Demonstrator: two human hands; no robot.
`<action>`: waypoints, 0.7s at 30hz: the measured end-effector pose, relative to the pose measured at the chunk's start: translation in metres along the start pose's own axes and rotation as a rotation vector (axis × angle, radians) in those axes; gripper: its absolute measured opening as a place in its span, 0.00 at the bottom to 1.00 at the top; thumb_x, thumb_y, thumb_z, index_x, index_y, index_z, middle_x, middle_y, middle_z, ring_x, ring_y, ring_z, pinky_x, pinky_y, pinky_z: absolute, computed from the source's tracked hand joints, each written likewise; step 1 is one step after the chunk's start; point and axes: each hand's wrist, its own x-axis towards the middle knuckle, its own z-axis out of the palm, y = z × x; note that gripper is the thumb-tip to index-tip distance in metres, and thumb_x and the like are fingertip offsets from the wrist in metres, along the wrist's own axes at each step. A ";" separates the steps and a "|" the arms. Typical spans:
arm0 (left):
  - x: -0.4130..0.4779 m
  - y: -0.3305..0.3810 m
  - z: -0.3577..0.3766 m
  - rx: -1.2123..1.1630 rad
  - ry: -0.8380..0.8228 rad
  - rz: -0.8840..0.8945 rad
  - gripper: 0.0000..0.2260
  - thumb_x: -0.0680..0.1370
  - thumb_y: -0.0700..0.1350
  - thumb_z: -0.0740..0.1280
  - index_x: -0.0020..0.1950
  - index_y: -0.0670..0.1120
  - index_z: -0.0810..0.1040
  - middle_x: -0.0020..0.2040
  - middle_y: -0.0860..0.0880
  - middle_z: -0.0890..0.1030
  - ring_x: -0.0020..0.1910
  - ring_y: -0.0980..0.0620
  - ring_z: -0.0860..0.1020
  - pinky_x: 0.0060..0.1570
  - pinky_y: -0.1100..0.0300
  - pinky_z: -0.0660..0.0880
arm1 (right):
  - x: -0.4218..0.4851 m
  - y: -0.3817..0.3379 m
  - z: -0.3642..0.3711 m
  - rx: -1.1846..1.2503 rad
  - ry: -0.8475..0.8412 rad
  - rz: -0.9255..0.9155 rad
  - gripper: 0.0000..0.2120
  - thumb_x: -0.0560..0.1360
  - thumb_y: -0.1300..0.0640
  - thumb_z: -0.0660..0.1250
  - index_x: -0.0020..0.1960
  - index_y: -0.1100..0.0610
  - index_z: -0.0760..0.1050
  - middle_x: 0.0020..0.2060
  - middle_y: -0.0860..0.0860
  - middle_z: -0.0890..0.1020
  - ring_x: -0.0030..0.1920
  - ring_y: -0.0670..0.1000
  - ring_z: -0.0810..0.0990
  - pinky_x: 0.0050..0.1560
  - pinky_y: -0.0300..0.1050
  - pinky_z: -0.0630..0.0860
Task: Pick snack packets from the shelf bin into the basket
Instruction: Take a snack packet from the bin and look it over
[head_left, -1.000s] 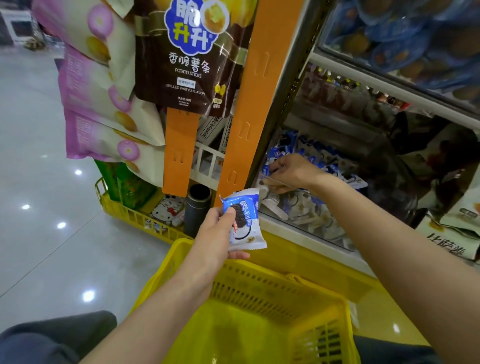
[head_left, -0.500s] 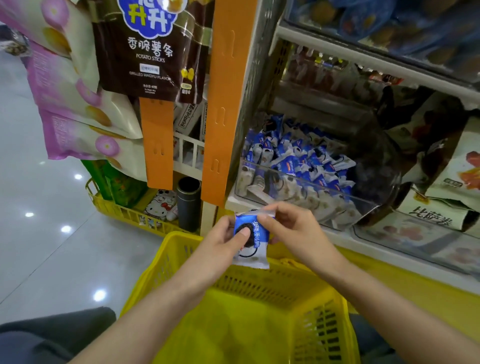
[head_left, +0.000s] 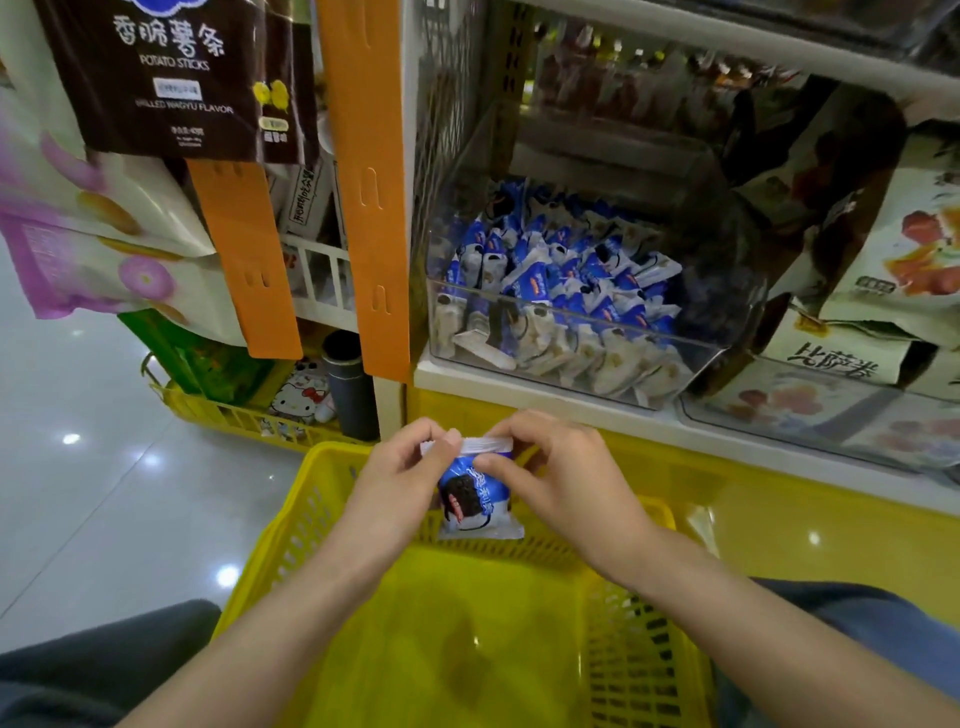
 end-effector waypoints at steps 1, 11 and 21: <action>-0.001 0.000 0.000 0.003 -0.006 0.000 0.11 0.79 0.45 0.61 0.36 0.44 0.71 0.31 0.51 0.78 0.33 0.57 0.79 0.32 0.63 0.76 | -0.001 -0.001 -0.001 -0.042 0.006 -0.040 0.05 0.72 0.53 0.69 0.45 0.53 0.79 0.37 0.40 0.75 0.38 0.42 0.75 0.40 0.41 0.73; -0.017 -0.001 -0.004 -0.044 -0.060 -0.144 0.19 0.67 0.54 0.71 0.54 0.49 0.75 0.48 0.48 0.83 0.46 0.53 0.82 0.46 0.57 0.77 | -0.007 -0.010 -0.004 0.710 0.068 0.422 0.08 0.75 0.65 0.64 0.39 0.56 0.74 0.35 0.52 0.79 0.32 0.42 0.79 0.32 0.35 0.77; -0.018 -0.005 -0.011 -0.102 0.163 0.077 0.05 0.77 0.42 0.64 0.45 0.44 0.78 0.40 0.49 0.85 0.39 0.56 0.81 0.39 0.64 0.79 | -0.021 -0.007 -0.002 0.731 -0.317 0.520 0.10 0.72 0.72 0.65 0.49 0.60 0.69 0.39 0.57 0.80 0.32 0.44 0.79 0.36 0.36 0.77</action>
